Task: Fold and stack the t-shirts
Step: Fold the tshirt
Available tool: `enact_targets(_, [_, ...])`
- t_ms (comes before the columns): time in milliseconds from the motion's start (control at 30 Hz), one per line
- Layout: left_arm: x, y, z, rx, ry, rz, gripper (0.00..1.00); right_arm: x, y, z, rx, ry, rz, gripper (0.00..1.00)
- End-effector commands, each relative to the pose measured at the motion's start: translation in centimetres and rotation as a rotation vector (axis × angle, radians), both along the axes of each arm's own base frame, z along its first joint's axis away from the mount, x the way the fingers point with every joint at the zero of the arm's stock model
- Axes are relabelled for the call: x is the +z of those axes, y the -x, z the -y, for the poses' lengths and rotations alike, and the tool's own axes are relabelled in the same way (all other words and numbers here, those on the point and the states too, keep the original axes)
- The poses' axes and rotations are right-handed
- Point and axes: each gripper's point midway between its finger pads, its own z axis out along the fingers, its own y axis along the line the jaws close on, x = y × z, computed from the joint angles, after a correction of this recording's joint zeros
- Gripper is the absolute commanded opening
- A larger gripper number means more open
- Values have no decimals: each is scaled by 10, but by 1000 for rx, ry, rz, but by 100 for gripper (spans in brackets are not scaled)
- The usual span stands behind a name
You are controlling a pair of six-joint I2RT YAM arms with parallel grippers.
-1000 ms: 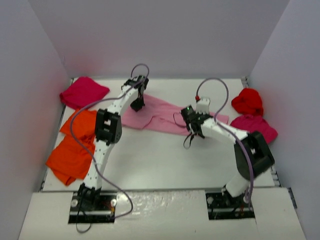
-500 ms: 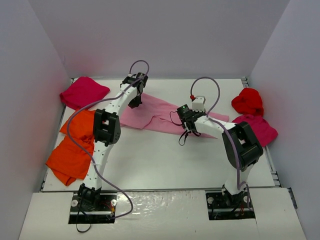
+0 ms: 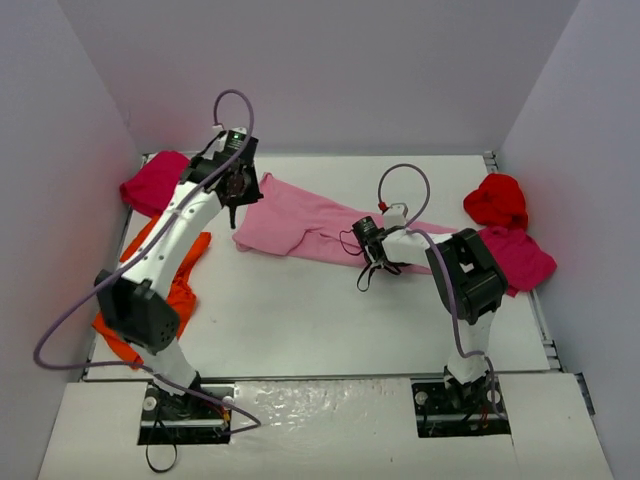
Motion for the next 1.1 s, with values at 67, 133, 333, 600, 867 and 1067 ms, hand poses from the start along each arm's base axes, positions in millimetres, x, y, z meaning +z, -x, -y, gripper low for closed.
enact_targets(67, [86,58,-21,25,163,254,0,7,-9,-9,5,-10,-1,0])
enact_targets(133, [89,68,-27,13,152,254,0,2,-10,-10,4,-17,-18,0])
enact_targets(333, [97,98,-42,-10,102,225,0,-6,-11,-51,74,-204,-97,0])
enact_targets(600, [87,117,-51,-10,95,225,0,-36,20,-98,129,-536,-177,0])
enact_targets(867, [85,122,-50,-21,105,221,0,-26,72,-120,153,-584,-178,0])
enact_targets(1067, [83,122,-49,-20,119,223,0,-10,130,-146,219,-607,-189,0])
